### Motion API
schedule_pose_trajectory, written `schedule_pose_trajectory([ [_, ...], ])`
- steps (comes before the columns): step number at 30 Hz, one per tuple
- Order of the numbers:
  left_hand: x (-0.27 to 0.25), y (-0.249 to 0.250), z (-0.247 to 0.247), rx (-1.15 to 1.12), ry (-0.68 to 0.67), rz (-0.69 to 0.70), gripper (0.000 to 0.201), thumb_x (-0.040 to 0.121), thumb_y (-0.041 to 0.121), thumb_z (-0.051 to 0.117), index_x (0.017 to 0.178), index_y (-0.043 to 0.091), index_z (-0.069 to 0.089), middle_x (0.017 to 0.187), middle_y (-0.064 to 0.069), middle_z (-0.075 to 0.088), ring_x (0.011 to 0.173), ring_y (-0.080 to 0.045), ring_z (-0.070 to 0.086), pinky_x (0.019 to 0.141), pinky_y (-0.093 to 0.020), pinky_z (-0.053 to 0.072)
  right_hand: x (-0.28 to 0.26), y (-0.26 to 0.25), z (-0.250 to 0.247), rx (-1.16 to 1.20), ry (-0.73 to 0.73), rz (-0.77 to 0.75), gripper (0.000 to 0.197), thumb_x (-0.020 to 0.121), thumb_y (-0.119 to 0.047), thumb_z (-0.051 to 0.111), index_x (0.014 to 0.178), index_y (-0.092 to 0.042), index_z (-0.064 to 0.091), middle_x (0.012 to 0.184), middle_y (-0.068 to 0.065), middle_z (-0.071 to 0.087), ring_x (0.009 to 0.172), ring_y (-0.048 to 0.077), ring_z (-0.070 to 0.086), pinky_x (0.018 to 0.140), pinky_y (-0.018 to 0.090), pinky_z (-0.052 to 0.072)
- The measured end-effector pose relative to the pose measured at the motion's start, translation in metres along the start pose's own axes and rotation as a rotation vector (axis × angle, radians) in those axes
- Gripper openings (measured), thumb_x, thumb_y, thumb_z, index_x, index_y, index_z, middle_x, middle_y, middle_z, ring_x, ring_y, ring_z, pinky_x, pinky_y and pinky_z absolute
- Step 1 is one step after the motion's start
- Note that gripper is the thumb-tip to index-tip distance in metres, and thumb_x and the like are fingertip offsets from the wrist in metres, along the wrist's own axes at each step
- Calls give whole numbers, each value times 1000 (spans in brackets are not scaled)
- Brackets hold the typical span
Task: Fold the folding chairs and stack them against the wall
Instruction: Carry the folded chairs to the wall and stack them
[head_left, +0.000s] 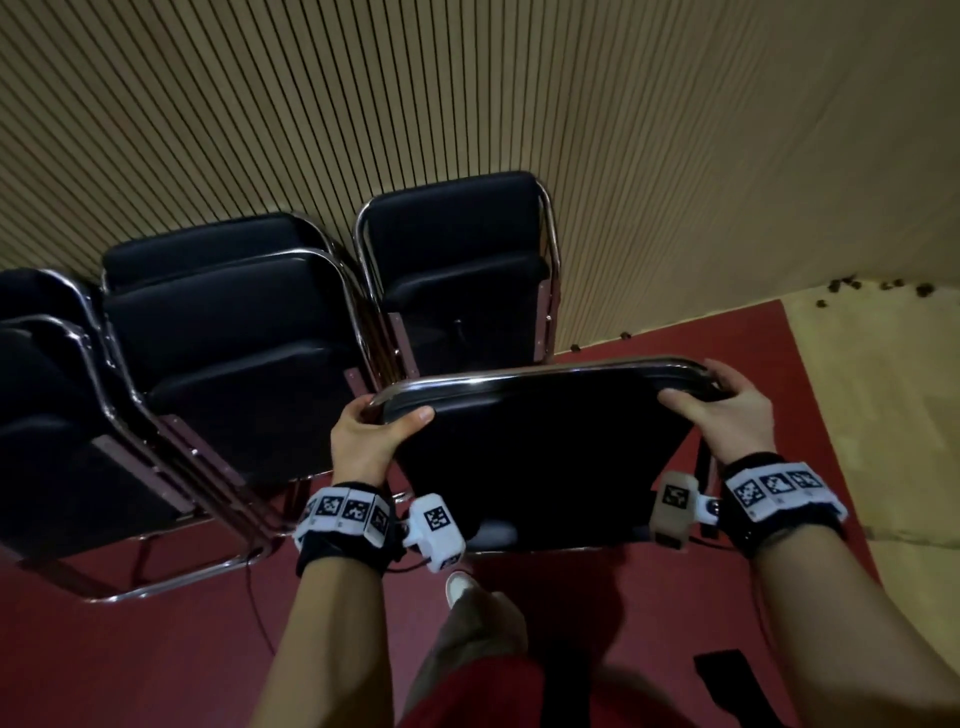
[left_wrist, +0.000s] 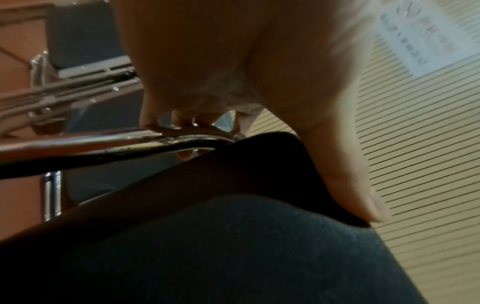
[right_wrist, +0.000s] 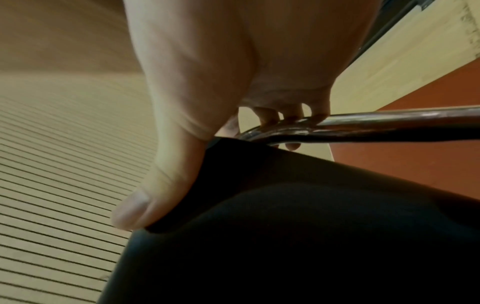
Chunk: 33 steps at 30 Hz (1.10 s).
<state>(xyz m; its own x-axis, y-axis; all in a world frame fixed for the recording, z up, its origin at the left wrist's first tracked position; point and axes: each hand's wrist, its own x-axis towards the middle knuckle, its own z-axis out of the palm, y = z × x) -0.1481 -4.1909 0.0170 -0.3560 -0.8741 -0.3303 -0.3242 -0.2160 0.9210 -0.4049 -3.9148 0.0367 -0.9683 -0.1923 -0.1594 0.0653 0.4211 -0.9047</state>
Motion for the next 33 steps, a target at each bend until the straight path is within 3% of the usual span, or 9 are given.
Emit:
schedule_pose_trajectory([
  [5,60,23,22,-9,-3,-11,60,67,16,92,117,16,57,97,13,62,85,4,60,65,-7,47,53,-15,33,-2,-12,30,72,69,-17,89,134,-13,60,120,0,63,107,10,58,83,13,41],
  [9,98,34,35,-3,32,-35,72,65,17,93,127,10,57,112,2,65,92,2,62,67,-7,48,101,-27,59,18,-56,66,75,68,-15,89,136,-13,58,119,-1,60,110,11,56,88,19,41],
  [15,144,38,62,-1,131,-94,67,68,13,91,125,9,57,98,11,61,83,7,58,63,-4,46,181,-26,109,-34,-155,93,77,70,-11,88,139,-8,55,128,9,62,112,17,57,91,25,44],
  [19,172,38,81,14,183,-142,68,69,8,89,128,5,55,95,10,59,80,8,55,60,-2,45,232,-20,139,-146,-227,68,77,68,-20,90,137,-11,57,125,13,65,112,24,61,96,34,48],
  [22,188,32,86,36,211,-181,70,68,8,90,128,3,55,102,4,62,82,6,57,62,-3,46,254,-19,156,-162,-291,97,72,71,-19,88,136,-12,58,113,6,65,103,18,59,92,30,48],
  [24,197,25,89,37,232,-215,73,66,11,92,129,4,55,110,0,64,88,-1,62,66,-5,46,267,-18,166,-172,-310,122,76,70,-20,88,139,-13,55,118,4,63,109,18,59,94,30,48],
  [26,204,19,92,37,235,-239,79,63,14,93,131,4,54,113,-2,65,96,-9,65,72,-10,47,276,-14,173,-198,-321,122,80,69,-22,90,140,-13,55,125,9,65,114,23,61,97,34,50],
  [31,230,21,96,52,238,-265,74,66,14,92,130,5,56,108,2,65,88,1,61,67,-6,48,296,-20,192,-254,-317,132,69,68,-26,89,130,-13,62,117,13,68,109,29,64,92,39,53],
  [33,240,23,97,51,218,-269,74,67,15,92,131,6,55,111,1,65,88,2,60,63,-5,48,301,-23,197,-261,-318,133,70,69,-27,89,131,-14,61,120,13,66,112,29,63,92,36,51],
])
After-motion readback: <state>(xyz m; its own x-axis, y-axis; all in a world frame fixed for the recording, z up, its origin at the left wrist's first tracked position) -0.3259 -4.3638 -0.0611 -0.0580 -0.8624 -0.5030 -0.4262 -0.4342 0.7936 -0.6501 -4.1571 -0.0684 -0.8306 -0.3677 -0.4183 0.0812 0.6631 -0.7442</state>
